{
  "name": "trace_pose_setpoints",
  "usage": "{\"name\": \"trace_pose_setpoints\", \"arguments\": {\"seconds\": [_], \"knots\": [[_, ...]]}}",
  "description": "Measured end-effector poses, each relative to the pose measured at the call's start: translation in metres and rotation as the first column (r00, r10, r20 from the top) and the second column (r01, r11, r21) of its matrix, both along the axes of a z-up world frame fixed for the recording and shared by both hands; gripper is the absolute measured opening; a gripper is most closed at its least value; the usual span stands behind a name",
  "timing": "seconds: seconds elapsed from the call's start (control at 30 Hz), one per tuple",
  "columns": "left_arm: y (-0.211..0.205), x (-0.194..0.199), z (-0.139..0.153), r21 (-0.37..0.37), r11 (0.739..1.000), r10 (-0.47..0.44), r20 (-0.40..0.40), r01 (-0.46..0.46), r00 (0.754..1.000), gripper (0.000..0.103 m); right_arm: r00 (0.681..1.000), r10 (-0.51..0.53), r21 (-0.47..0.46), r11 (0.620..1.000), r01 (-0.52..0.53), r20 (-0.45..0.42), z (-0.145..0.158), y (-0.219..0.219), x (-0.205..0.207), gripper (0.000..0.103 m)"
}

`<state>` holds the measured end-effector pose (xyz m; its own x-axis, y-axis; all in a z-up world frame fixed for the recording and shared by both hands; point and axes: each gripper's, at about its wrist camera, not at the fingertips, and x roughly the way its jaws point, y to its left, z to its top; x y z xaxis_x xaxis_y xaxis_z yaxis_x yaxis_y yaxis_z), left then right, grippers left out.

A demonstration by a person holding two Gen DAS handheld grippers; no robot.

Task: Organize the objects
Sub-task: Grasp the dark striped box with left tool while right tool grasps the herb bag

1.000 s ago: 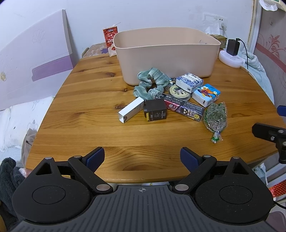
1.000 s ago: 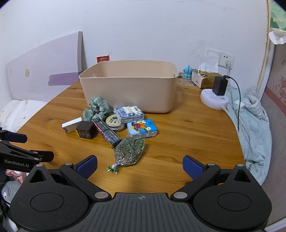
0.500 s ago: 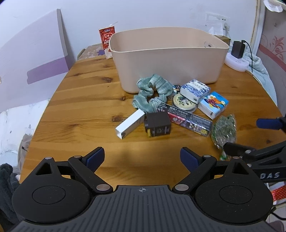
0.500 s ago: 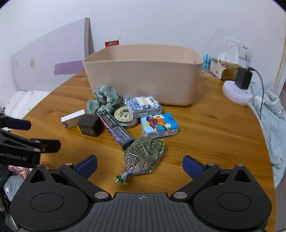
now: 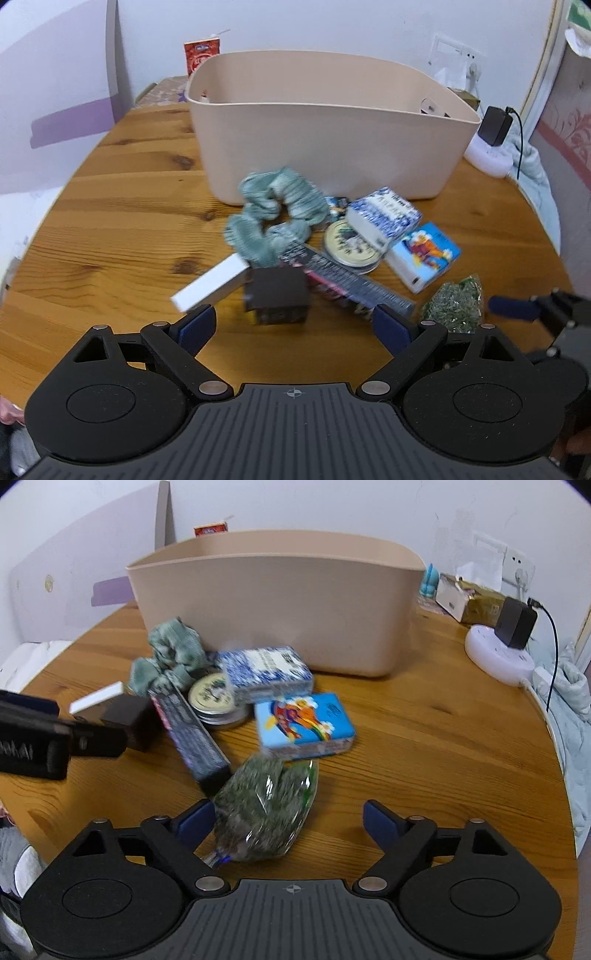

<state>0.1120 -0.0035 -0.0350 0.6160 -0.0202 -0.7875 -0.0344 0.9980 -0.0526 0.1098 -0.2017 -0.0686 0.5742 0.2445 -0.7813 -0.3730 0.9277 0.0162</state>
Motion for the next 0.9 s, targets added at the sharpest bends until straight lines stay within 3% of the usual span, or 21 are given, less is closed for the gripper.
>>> {"name": "trace_pose_setpoints", "arguments": {"seconds": [0.2,0.57,0.7,0.9], "knots": [[-0.014,0.022,-0.010,-0.044,0.997,0.063,-0.023,-0.064,0.998,0.093,1.000,-0.014,-0.010,1.000,0.014,0.003,-0.004,-0.022,0.008,0.082],[-0.048,0.031,-0.013,0.016,0.992,0.122,-0.023,-0.122,0.992,0.093,0.998,0.052,-0.009,0.999,-0.052,0.027,-0.006,-0.028,0.022,0.078],[-0.055,0.036,-0.023,0.024,0.982,0.189,-0.043,-0.188,0.981,0.094,0.997,0.069,0.001,0.998,-0.069,0.037,-0.008,-0.031,0.023,0.078],[-0.057,0.030,-0.023,0.073,0.972,0.226,-0.013,-0.225,0.974,0.094,0.993,0.106,0.005,0.994,-0.107,0.050,-0.009,-0.035,0.024,0.074]]}}
